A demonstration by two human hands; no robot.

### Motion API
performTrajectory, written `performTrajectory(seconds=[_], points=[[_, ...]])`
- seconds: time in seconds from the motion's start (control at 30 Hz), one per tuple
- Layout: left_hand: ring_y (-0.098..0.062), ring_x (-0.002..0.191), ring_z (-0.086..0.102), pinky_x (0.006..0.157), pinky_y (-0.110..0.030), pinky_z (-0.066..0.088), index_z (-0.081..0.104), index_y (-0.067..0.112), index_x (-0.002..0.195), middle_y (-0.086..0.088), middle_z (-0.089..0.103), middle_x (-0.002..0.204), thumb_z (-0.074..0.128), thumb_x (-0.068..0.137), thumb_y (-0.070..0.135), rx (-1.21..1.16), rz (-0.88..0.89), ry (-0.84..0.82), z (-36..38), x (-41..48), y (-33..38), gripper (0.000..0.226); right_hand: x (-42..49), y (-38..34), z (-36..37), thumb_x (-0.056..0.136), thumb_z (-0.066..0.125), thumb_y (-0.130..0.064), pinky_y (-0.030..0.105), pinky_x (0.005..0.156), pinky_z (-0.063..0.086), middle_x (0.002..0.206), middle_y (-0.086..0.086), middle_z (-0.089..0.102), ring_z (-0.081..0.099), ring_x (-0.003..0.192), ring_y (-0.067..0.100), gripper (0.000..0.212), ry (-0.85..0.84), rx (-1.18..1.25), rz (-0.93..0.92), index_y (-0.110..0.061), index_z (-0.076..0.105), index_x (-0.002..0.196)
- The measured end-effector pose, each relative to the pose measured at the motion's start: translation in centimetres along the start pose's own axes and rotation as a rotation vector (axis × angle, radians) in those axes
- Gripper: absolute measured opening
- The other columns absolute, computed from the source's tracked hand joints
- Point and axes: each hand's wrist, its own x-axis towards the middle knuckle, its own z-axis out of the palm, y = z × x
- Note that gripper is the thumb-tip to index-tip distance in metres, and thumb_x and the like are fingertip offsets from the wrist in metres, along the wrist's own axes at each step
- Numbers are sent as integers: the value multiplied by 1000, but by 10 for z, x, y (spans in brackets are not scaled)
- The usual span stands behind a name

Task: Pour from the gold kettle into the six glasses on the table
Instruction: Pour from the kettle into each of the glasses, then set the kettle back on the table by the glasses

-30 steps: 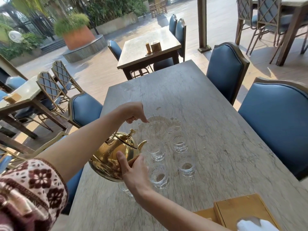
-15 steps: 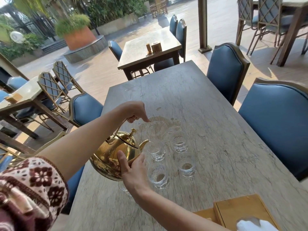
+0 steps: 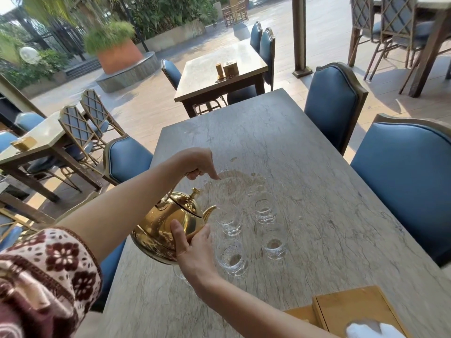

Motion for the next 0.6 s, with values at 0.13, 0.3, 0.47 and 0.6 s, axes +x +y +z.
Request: performTrajectory(seconds=[0.13, 0.3, 0.47, 0.6], points=[[-12, 43, 33, 38, -22, 33, 56, 0, 82, -5, 38, 57, 71, 83, 19, 0, -15, -3, 1, -1, -1, 24, 2, 3, 1, 47, 35, -101, 48, 127, 19, 166, 13, 20, 19, 155, 28, 148, -4, 19, -3, -7, 10, 159], [-13, 42, 32, 38, -21, 32, 54, 2, 76, -5, 37, 55, 71, 83, 18, -7, -29, -5, 3, -1, -5, 25, 2, 8, 4, 36, 30, -107, 48, 126, 22, 164, 15, 25, 23, 153, 30, 159, -7, 12, 6, -6, 14, 157], [-13, 42, 31, 37, -20, 32, 54, 1, 81, -5, 37, 55, 70, 84, 18, -44, -21, 1, 6, -4, -12, 23, 2, 15, 5, 37, 31, -108, 48, 125, 24, 161, 16, 29, 26, 152, 29, 158, 0, -15, 4, -6, 17, 156], [-13, 41, 33, 36, -20, 33, 58, 0, 85, -5, 37, 55, 70, 84, 19, -66, -8, 14, 9, -9, -19, 22, 1, 19, 5, 37, 32, -108, 48, 124, 27, 161, 16, 30, 27, 152, 30, 158, 5, -44, -13, -5, 17, 156]])
